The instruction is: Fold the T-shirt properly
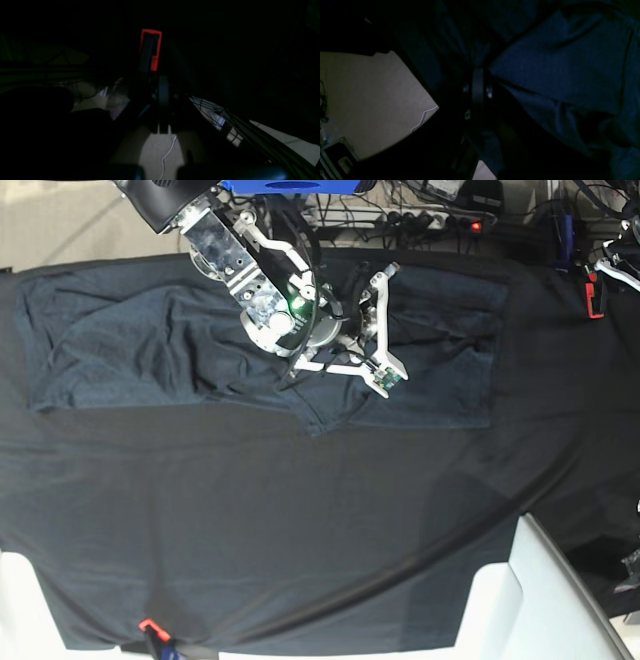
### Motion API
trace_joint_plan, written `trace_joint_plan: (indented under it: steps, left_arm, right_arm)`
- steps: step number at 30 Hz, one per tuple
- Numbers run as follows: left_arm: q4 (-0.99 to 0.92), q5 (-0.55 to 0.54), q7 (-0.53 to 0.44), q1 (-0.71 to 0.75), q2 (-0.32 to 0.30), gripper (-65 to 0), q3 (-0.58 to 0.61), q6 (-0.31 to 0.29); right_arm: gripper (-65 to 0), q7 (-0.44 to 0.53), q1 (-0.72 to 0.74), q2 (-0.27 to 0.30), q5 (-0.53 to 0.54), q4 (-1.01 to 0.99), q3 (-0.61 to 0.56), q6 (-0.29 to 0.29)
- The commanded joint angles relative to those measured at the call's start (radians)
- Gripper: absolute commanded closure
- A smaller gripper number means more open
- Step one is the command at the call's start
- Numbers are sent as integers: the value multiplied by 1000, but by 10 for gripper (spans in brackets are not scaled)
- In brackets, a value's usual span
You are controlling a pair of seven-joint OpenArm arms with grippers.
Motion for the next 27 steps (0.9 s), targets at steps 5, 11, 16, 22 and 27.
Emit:
trace_joint_plan:
  steps: [5,11,16,22,27]
  left_arm:
    - [12,-5,-12,4,-19,0,-8,-1]
    - [12,-5,-12,4,-22,0,-8,-1]
    - [12,-5,-12,4,-23,0,-8,-1]
    - [12,-5,-12,5,-22,0,-8,-1]
    - [12,-5,-12,4,-20,0,-8,-1]
  right_arm:
    - [-3,14,14,-12,8,4,-4,7]
    - [-221,-21,17,-9,8,32,-6,7]
    - [-284,-32,17,28,7,168,61,0]
    - [-284,2,89,8,8,2,336,5]
    - [-284,48,138,11,8,-160,345,7]
